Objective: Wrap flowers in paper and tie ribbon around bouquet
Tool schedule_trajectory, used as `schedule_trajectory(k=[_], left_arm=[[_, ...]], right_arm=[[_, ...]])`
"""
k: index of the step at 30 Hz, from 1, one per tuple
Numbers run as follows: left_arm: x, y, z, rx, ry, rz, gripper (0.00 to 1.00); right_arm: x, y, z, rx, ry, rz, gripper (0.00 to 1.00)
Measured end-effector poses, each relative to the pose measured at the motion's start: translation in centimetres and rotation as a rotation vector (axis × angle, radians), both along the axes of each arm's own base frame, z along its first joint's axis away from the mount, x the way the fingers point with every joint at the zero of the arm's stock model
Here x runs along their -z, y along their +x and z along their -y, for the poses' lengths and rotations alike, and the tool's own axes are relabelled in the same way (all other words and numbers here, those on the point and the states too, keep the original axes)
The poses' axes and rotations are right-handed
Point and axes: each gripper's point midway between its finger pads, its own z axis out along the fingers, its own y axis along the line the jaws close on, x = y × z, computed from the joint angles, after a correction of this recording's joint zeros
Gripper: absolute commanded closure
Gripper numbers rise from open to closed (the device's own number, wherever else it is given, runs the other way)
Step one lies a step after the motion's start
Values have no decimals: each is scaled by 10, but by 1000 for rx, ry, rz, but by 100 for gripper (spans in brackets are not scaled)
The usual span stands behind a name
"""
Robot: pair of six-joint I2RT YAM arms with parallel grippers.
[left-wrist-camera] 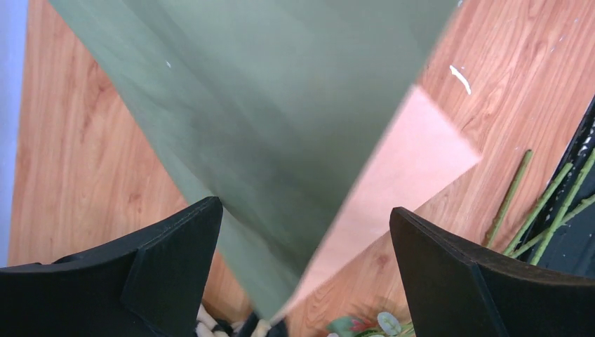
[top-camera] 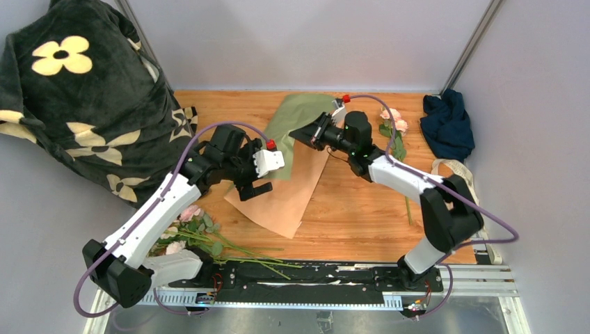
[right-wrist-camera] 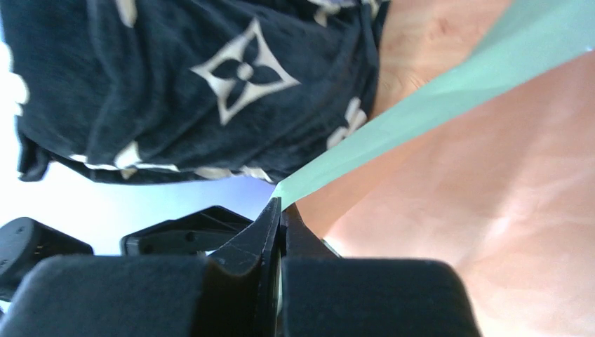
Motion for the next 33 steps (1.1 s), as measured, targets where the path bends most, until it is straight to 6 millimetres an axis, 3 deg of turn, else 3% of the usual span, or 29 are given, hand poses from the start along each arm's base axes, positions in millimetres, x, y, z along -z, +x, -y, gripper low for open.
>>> schedule_trajectory(k=[2, 6, 12, 17, 19, 20, 21, 22, 23, 24, 27, 28, 30, 33], left_arm=[[-7, -2, 1, 1, -19, 14, 0], [-13, 0, -6, -33, -17, 63, 0], [-9, 27, -28, -164, 33, 227, 0], [5, 53, -22, -211, 17, 293, 3], [4, 62, -20, -241, -5, 318, 28], [1, 66, -19, -256, -20, 333, 49], [-6, 72, -16, -272, -47, 359, 80], [-11, 75, -14, -284, -70, 373, 98], [-19, 79, -11, -305, -111, 386, 100], [-21, 80, -10, -316, -128, 386, 100], [-26, 81, -5, -359, -212, 340, 100], [-27, 81, -4, -376, -259, 301, 100], [-29, 86, -11, -441, -353, 222, 100], [-25, 110, -44, -624, -501, 95, 100]], right_arm=[[-12, 3, 6, 48, 10, 10, 100], [-15, 13, 12, 115, -9, -10, 100], [-21, 15, 16, 157, -34, -27, 100], [-26, 6, 15, 149, -39, -26, 100], [-29, 3, 17, 149, -45, -19, 100], [-30, 2, 18, 149, -49, -16, 100], [-32, 0, 19, 148, -53, -12, 100], [-32, -1, 20, 147, -57, -9, 100], [-33, -3, 21, 146, -64, -3, 100], [-33, -4, 22, 143, -74, 3, 94], [-30, -6, 26, 124, -147, 28, 48], [-30, -7, 28, 106, -199, 45, 38], [-37, -3, 36, 102, -286, 91, 30], [-44, 1, 65, 125, -430, 181, 24]])
